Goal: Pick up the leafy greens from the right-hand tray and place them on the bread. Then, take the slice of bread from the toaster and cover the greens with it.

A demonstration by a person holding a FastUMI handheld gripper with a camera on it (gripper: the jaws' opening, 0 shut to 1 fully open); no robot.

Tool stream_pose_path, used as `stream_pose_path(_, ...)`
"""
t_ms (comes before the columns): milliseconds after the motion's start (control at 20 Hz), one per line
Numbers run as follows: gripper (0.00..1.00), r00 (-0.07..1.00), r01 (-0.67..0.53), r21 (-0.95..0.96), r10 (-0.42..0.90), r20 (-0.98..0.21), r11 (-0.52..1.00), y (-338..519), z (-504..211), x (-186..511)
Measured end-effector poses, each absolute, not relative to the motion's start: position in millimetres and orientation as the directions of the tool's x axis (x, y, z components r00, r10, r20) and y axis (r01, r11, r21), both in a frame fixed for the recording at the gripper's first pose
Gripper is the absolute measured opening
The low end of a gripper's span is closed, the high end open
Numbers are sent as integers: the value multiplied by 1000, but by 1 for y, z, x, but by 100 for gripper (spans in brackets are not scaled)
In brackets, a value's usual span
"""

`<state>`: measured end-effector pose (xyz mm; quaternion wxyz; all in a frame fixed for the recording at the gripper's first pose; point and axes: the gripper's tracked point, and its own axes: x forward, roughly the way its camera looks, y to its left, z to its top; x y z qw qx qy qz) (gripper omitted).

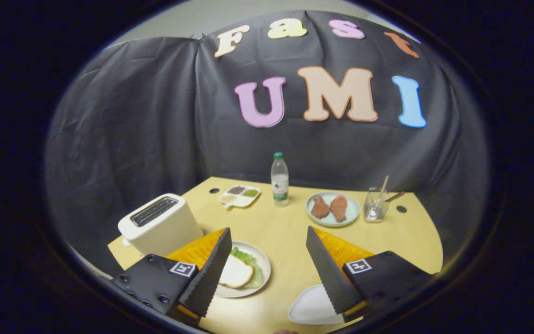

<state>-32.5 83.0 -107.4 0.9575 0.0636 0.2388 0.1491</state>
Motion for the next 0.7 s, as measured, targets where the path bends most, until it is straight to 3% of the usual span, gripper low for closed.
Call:
stream_pose_path(300,100,969,-87,41,94,-228,995,20,-47,-18)
stream_pose_path(700,100,991,46,40,-40,-130,998,-18,-18,-13)
